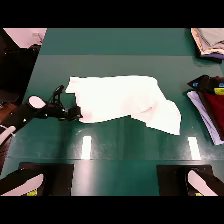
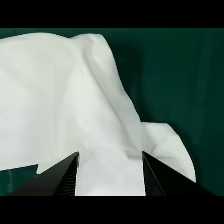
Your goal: Fold the shirts.
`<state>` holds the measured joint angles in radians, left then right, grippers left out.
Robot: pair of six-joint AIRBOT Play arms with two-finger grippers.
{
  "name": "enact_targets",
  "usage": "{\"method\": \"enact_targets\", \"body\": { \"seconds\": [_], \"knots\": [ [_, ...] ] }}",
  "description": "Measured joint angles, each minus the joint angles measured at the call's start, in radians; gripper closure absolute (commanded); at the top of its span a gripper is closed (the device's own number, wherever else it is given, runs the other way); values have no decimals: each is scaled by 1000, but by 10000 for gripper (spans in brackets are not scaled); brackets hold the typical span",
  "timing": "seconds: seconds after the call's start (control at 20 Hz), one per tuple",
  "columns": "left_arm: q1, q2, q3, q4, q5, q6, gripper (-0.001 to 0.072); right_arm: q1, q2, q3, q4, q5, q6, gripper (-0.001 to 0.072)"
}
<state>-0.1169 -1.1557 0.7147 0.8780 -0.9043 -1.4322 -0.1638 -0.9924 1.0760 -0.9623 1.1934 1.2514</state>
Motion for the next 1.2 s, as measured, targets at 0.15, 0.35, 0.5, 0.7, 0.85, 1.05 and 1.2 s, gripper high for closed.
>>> {"method": "enact_targets", "body": {
  "seconds": [0.15, 0.35, 0.5, 0.7, 0.85, 1.05, 1.2],
  "knots": [
    [0, 47, 102, 106, -68, -5, 683, -59, -92, -1, -2, 71, -35, 280],
    [0, 80, 208, 249, -158, -13, 683, -93, -263, -1, -1, 96, -83, 281],
    [0, 87, 240, 289, -190, -26, 683, -101, -391, 1, 1, 83, -117, 281],
    [0, 89, 255, 286, -200, -34, 683, -103, -531, 39, 16, 75, -156, 282],
    [0, 89, 259, 263, -195, -37, 683, -100, -613, 98, 63, 108, -178, 282],
    [0, 89, 259, 247, -189, -37, 683, -63, -687, 167, 83, 170, -189, 405],
    [0, 89, 259, 242, -189, -37, 683, -30, -712, 194, 81, 196, -193, 479]
  ]
}}
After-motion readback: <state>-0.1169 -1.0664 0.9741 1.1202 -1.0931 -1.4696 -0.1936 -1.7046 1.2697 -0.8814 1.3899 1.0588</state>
